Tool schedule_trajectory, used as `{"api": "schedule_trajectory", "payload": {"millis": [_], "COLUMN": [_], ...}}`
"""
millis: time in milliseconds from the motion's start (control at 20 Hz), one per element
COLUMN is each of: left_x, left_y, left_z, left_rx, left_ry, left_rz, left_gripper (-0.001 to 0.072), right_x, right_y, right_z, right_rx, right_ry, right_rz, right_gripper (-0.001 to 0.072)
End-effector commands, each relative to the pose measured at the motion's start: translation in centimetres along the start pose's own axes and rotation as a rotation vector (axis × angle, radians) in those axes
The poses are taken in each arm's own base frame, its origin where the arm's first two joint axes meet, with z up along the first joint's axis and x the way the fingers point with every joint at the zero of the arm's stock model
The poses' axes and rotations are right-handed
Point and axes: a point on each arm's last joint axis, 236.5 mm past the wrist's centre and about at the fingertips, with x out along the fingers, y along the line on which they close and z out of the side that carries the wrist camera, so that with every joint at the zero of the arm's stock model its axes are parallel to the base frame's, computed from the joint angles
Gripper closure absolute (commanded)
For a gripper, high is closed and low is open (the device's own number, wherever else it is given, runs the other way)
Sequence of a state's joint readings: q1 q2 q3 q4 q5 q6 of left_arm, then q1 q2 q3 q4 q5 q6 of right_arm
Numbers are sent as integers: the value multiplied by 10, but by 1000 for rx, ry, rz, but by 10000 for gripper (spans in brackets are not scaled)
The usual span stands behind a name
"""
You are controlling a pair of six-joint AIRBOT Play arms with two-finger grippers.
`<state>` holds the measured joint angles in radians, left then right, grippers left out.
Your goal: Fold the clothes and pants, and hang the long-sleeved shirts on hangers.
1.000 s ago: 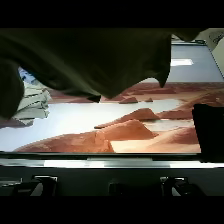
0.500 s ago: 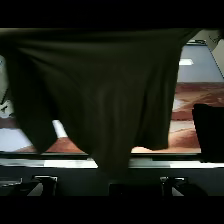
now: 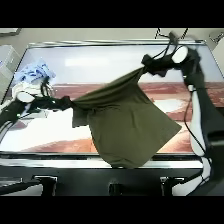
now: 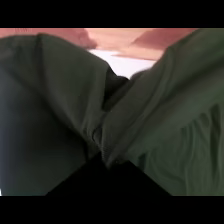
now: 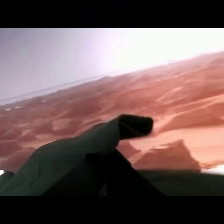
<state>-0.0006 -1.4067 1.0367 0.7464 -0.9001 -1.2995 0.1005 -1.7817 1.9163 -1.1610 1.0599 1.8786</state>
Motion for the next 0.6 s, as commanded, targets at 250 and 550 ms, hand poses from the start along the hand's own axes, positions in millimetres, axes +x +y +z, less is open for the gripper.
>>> {"api": "schedule_trajectory", "payload": {"millis": [250, 550], "left_x": [-6, -36], "left_y": [47, 126], "left_z": [28, -29], "left_rx": [-79, -294], "left_ry": [37, 236], "left_rz": [-37, 69], "left_gripper": [-12, -10], "right_x": [-38, -123], "right_y": [-104, -194], "right_z": [-57, -188], "right_rx": [84, 147], "right_ry": [398, 741], "right_rz": [-109, -367], "right_gripper": [100, 8]}}
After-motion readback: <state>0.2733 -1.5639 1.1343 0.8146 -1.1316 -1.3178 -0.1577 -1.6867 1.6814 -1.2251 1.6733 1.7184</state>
